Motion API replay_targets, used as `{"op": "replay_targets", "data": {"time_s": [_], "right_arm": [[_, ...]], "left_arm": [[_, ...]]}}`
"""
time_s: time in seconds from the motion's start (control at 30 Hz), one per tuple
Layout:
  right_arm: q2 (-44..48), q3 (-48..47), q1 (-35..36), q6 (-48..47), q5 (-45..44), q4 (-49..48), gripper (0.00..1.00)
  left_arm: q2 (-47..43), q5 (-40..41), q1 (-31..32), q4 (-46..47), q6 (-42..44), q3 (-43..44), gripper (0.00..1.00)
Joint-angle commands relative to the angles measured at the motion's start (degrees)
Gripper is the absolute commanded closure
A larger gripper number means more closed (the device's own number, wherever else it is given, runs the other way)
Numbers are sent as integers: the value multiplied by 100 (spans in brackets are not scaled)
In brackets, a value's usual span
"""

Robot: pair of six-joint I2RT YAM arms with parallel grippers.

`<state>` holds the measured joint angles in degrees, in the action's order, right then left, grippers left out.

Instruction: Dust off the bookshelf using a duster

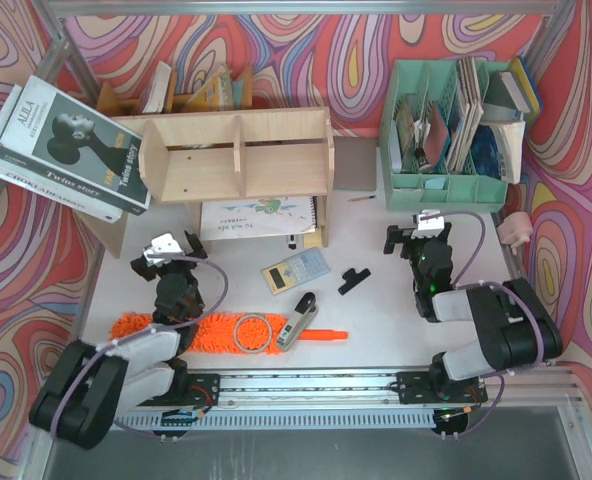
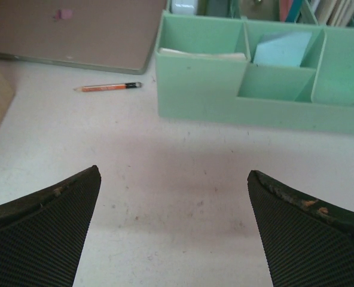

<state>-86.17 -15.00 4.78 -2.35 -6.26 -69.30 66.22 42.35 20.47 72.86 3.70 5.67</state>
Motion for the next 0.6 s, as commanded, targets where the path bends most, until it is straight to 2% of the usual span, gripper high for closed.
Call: {"op": "replay_targets", "data": {"time_s": [0.0, 0.17, 0.27, 0.33, 0.4, 0.47, 0.57], "right_arm": [[593, -95, 145, -10, 251, 794, 1], [1410, -185, 201, 251, 815, 1694, 1], [1927, -167, 224, 516, 1192, 2063, 1], [2275, -316, 231, 755, 1252, 2632, 1], [2606, -432, 233, 914, 1430, 3046, 1], [3046, -505, 226, 1093, 1645, 3308, 1], [3511, -705, 226, 1431, 1834, 3803, 1]], "left_arm": [[-988, 1411, 511, -919, 354, -120, 1], [-2647, 2032, 1393, -2632, 153, -2, 2], [-3760, 2240, 1775, -4569, -296, 273, 2], [-4572, 2183, 1919, -6066, -874, 639, 2], [-5193, 2019, 1939, -7093, -1449, 938, 2], [-5494, 1953, 1943, -7867, -1948, 1267, 2], [-5405, 1709, 1936, -8557, -2226, 1791, 1]]}}
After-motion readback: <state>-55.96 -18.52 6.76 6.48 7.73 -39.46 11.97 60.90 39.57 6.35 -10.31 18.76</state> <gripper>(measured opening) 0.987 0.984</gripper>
